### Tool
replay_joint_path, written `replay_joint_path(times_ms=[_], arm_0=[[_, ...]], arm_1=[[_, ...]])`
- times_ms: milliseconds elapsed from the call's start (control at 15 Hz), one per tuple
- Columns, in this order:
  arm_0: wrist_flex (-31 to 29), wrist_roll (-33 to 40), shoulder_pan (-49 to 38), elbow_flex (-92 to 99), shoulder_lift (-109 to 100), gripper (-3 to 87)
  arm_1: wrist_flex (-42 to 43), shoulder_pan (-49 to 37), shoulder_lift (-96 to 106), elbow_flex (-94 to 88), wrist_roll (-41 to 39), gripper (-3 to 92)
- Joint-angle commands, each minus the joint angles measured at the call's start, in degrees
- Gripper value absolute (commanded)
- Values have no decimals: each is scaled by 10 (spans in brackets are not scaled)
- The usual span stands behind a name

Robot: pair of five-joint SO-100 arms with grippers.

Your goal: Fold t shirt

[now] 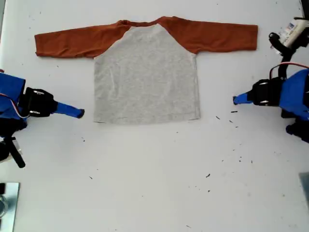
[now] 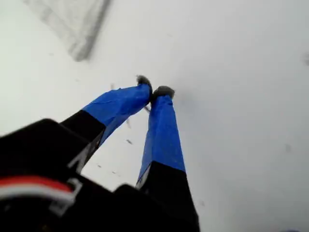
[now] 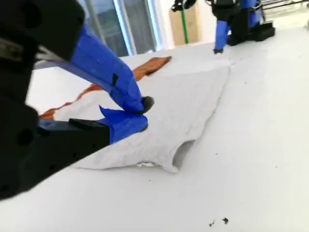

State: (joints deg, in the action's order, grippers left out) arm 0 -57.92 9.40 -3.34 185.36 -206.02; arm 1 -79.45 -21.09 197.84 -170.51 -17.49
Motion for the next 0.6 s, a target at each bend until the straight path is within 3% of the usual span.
replay_joint_path(times_ms=[0,333,400,467,533], arm_0=[[4,-5,-5,5,-5,-3],[-10,-1,-10,5,-5,-3],[-10,0,-4,5,-5,-3],[-10,0,1,5,-5,-3],[-10,0,3,5,-5,-3]], arm_1=[[-5,-46,-127,112,-52,33],[-68,-357,-527,523,-367,36],[-69,-418,-584,584,-410,106],[-70,-457,-637,638,-452,306],[-69,-473,-688,691,-498,406]])
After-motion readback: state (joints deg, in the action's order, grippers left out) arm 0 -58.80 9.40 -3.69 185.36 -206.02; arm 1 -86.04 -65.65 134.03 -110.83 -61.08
